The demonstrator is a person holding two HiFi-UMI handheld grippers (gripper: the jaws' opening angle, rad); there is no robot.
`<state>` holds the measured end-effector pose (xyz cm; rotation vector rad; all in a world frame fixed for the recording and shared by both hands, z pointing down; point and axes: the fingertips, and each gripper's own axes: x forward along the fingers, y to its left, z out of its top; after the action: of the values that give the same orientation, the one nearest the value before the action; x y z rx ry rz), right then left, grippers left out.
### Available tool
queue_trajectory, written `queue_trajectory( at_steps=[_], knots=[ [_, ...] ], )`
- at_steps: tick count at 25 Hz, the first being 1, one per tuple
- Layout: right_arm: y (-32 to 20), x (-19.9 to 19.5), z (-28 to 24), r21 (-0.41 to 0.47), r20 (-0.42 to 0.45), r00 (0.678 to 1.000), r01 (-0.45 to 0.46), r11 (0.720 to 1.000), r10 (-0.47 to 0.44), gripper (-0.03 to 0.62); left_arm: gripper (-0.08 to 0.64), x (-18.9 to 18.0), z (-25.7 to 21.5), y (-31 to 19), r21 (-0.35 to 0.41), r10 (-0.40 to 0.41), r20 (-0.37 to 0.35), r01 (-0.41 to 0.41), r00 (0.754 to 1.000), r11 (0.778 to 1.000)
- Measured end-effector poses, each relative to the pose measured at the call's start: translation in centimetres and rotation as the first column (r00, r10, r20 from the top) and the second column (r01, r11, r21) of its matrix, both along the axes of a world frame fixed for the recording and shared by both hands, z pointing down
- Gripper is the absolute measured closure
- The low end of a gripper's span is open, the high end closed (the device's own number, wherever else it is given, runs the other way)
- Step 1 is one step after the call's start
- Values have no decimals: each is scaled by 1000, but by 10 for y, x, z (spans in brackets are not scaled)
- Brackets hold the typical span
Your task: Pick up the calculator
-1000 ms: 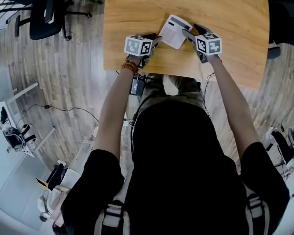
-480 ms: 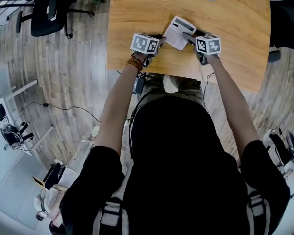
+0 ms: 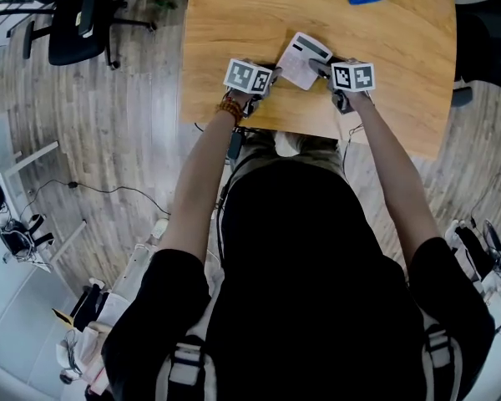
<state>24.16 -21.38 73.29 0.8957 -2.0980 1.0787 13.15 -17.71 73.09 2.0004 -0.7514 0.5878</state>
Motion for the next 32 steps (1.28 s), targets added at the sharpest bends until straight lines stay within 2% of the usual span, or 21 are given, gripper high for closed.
queue_trajectory(
  at_steps=[7, 13, 16, 19, 21, 26, 32],
  knots=[
    [5, -6, -3, -35, -4, 1000, -7, 999, 7, 364, 471, -8, 0, 0, -17, 4, -17, -4, 1000, 1000],
    [28, 4, -1, -141, 41, 998, 58, 988, -52, 405, 471, -6, 2, -1, -20, 0, -13, -1, 1000, 1000],
    [37, 6, 5, -173, 57, 998, 32, 984, -22, 405, 472, -7, 2, -1, -34, 1, -24, -1, 1000, 999],
    [39, 6, 3, -160, 70, 997, -4, 987, 15, 408, 472, -8, 1, -1, -40, 0, -31, -2, 1000, 999],
    [40, 6, 3, -153, 55, 998, 27, 988, -19, 402, 472, -8, 1, -1, -41, -3, -29, 1, 1000, 999],
    [39, 10, 2, -108, -36, 975, 212, 971, -217, 371, 474, -6, 1, -3, -50, -1, -34, 0, 999, 999],
    [11, 18, -8, -84, -69, 959, 269, 960, -275, 360, 474, -3, 2, -1, -50, -1, -35, -1, 999, 999]
  ],
)
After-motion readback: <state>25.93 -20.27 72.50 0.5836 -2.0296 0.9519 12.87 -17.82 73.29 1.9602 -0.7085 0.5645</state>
